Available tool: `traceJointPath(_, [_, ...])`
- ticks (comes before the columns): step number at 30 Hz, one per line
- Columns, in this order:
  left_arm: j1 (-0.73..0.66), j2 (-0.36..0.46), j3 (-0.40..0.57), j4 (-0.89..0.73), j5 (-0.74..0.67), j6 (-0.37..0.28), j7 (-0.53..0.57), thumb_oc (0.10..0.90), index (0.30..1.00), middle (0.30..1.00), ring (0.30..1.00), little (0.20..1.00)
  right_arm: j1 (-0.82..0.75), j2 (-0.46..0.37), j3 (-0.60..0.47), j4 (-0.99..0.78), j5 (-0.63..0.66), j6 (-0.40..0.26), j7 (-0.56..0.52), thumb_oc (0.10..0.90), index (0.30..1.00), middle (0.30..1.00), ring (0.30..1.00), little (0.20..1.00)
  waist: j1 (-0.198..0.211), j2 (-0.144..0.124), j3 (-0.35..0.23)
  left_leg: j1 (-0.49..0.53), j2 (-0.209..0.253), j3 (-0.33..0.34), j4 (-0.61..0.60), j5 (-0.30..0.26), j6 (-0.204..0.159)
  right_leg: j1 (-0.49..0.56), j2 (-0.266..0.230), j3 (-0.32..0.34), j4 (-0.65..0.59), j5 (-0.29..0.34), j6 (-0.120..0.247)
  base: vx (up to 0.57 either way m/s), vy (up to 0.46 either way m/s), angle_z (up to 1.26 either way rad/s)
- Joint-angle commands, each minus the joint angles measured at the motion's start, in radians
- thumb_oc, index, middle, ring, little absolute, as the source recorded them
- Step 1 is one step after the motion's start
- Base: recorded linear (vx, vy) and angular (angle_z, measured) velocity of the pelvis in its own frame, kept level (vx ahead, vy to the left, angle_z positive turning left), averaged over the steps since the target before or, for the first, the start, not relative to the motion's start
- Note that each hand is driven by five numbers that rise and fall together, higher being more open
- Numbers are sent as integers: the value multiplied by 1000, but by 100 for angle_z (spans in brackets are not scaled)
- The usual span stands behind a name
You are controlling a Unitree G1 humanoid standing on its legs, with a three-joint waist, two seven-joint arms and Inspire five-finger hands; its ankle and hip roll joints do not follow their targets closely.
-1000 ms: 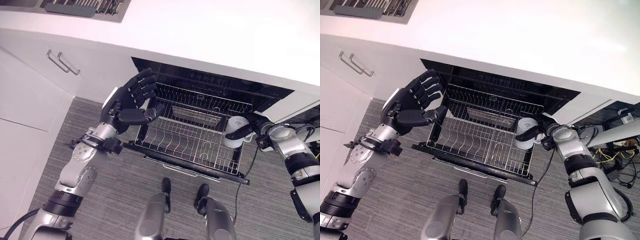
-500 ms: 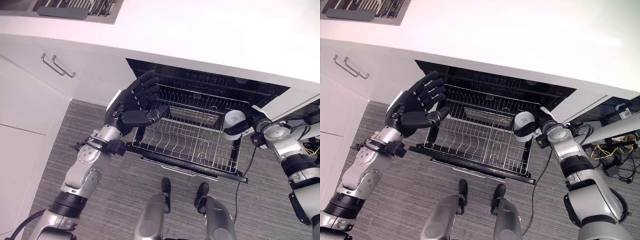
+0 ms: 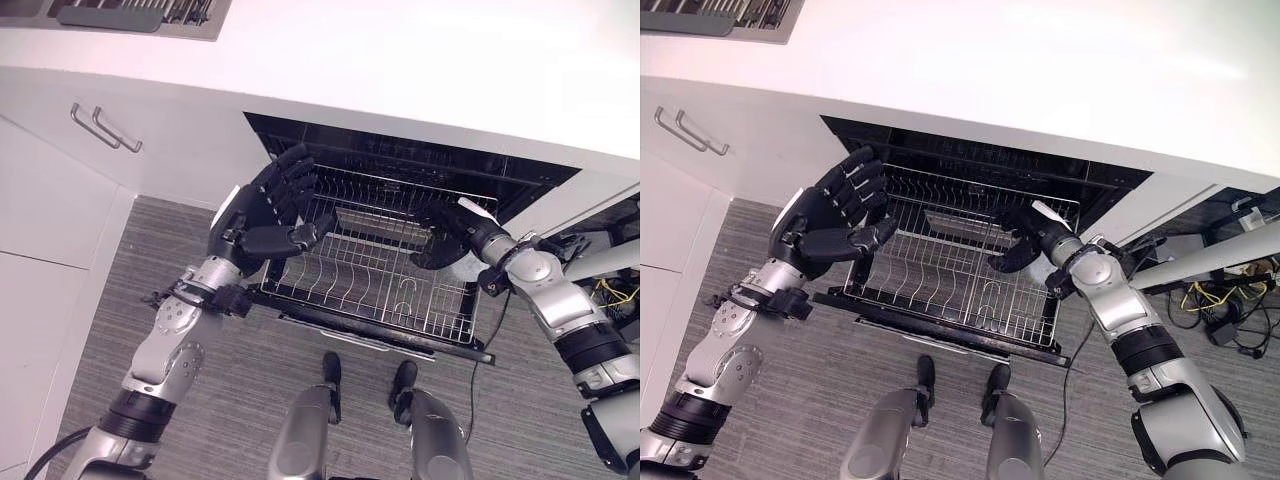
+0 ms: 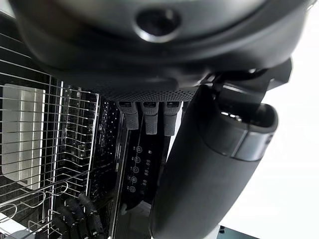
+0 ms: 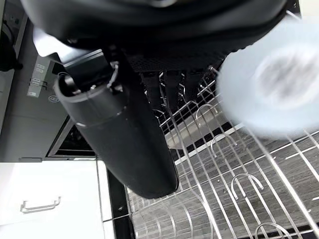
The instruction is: Place the dishes in the dishwasher.
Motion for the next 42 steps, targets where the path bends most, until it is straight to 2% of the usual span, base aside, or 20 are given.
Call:
traceJointPath(1, [-31,-17,43,-111,-15,-120,-23,800,900,900,900,900,-86,-30,-18,23,9,-37,-23,800,900,900,900,900,-1,-21,-75,2,28,42,32,-124,4,7,-14,14,-52,-45,96,0,0,0])
traceJointPath(9, [-40,-10,42,-110,-13,-108,-22,800,900,900,900,900,-96,-29,-18,25,13,-64,-43,800,900,900,900,900,3,-24,-76,3,28,44,32,-128,6,9,-13,10,-52,-46,97,2,-4,0])
traceJointPath(16, [-18,-15,58,-137,-4,-133,-20,800,900,900,900,900,-73,-28,-49,-122,8,-86,-44,800,900,900,900,900,-3,-29,-77,4,27,43,32,-132,9,8,-11,17,-52,-49,98,0,0,0])
traceJointPath(21, [26,-42,85,-177,34,-197,-14,800,900,900,900,900,-10,17,-94,-336,2,-93,-14,800,900,900,900,900,-9,-43,-89,12,22,36,32,-137,14,15,-6,29,-52,-52,99,14,3,-2])
traceJointPath(24, [45,-75,98,-213,83,-260,-19,800,900,900,900,900,31,51,-123,-486,4,-97,-9,800,900,900,900,900,-12,-53,-106,27,19,36,32,-144,18,28,-5,36,-52,-55,101,48,31,-3])
traceJointPath(26, [53,-92,101,-239,111,-274,-17,800,900,900,900,900,50,63,-142,-550,28,-100,-8,800,900,900,900,900,-12,-58,-118,36,19,37,32,-149,21,38,-6,36,-52,-57,103,51,48,-7])
traceJointPath(30, [93,-132,122,-287,141,-274,-25,800,900,900,900,900,150,112,-206,-691,91,-90,7,800,900,900,900,900,-15,-73,-158,59,14,43,32,-160,29,61,-14,35,-52,-59,113,58,97,-5])
traceJointPath(34, [159,-159,163,-318,147,-253,-71,800,900,900,900,900,298,157,-289,-768,135,-125,-1,800,900,900,900,900,-23,-80,-197,87,2,47,32,-171,44,83,-25,44,-52,-51,127,61,181,-8])
traceJointPath(38, [237,-173,200,-342,173,-243,-126,800,900,900,900,900,465,203,-391,-807,178,-204,-30,800,900,900,900,900,-40,-70,-228,120,-20,30,32,-193,62,99,-31,70,-52,-29,150,59,225,-21])
traceJointPath(39, [266,-177,222,-354,174,-239,-144,800,900,900,900,900,503,226,-423,-821,192,-213,-38,800,900,900,900,900,-52,-65,-237,123,-26,22,32,-196,68,89,-27,96,-52,-14,152,34,219,-23])
traceJointPath(40, [282,-180,239,-358,173,-235,-153,800,900,900,900,900,530,243,-447,-833,204,-213,-24,800,900,900,900,900,-66,-57,-241,133,-27,18,32,-206,76,95,-12,118,-52,-12,155,5,194,-46])
traceJointPath(42, [298,-180,263,-358,168,-236,-166,800,900,900,900,900,557,261,-474,-842,218,-219,-17,800,900,900,900,900,-74,-48,-253,130,-26,18,32,-202,82,103,20,117,-52,-20,147,-11,138,-53])
